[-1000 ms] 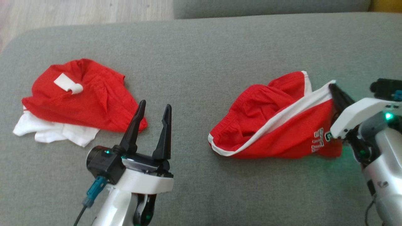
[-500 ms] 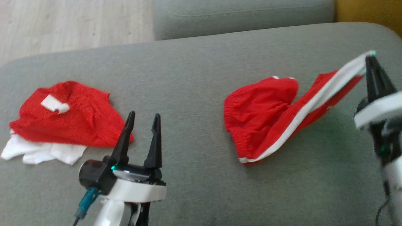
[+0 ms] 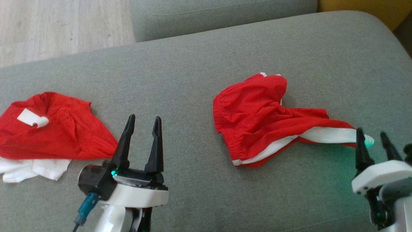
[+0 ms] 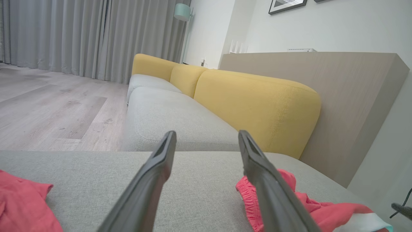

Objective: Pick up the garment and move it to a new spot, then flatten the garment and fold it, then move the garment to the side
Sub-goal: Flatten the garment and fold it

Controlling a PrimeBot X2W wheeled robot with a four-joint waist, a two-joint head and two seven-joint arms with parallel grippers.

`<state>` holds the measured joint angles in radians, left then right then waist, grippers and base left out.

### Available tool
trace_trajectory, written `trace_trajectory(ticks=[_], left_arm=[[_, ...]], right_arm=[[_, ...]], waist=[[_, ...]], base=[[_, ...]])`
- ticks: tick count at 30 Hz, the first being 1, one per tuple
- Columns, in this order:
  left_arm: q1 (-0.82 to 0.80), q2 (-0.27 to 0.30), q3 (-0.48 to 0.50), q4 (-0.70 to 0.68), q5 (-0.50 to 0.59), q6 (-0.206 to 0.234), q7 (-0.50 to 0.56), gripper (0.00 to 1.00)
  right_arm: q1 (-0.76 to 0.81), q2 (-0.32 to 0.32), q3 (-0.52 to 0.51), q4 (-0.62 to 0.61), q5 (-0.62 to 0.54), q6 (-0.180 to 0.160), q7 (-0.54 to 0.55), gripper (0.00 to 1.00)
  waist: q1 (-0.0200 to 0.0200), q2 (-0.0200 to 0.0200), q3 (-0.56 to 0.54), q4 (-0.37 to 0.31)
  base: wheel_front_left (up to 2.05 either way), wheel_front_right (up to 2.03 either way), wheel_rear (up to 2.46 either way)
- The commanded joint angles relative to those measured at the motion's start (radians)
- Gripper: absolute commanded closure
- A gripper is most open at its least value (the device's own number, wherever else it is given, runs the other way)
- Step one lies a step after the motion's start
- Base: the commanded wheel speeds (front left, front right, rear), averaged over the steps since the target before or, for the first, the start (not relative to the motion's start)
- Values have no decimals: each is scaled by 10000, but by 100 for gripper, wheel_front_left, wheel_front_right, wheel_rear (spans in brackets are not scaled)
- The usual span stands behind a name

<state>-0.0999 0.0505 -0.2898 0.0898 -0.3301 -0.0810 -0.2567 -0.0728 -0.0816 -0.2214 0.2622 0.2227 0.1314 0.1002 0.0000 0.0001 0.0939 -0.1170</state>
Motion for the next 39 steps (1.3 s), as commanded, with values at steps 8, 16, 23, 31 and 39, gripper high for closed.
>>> trace_trajectory(ticks=[8,16,23,31,39], left_arm=[[-560,-3,270,-278,33,-71,-51,0],[-509,-3,198,-280,39,-59,-51,0],[-596,-3,120,-331,43,-51,-51,0],[-874,-3,-261,-311,-102,-35,-51,0],[-1111,-3,-585,-292,-323,83,-51,0]], right_arm=[[-817,-23,1228,-1896,-40,-7,-1939,0],[-622,-176,1965,-1784,288,-7,-2577,0],[-1530,-394,1988,-958,218,-7,-1692,0],[-3743,-520,1614,1702,97,-7,916,0],[-5225,-797,1602,4343,-103,-7,2395,0]], waist=[[0,-1,-37,274],[0,-1,-74,776],[0,-1,235,1343],[0,-1,751,1922],[0,-1,998,2473]], base=[[0,0,0],[0,0,0],[0,0,0],[0,0,0],[0,0,0]])
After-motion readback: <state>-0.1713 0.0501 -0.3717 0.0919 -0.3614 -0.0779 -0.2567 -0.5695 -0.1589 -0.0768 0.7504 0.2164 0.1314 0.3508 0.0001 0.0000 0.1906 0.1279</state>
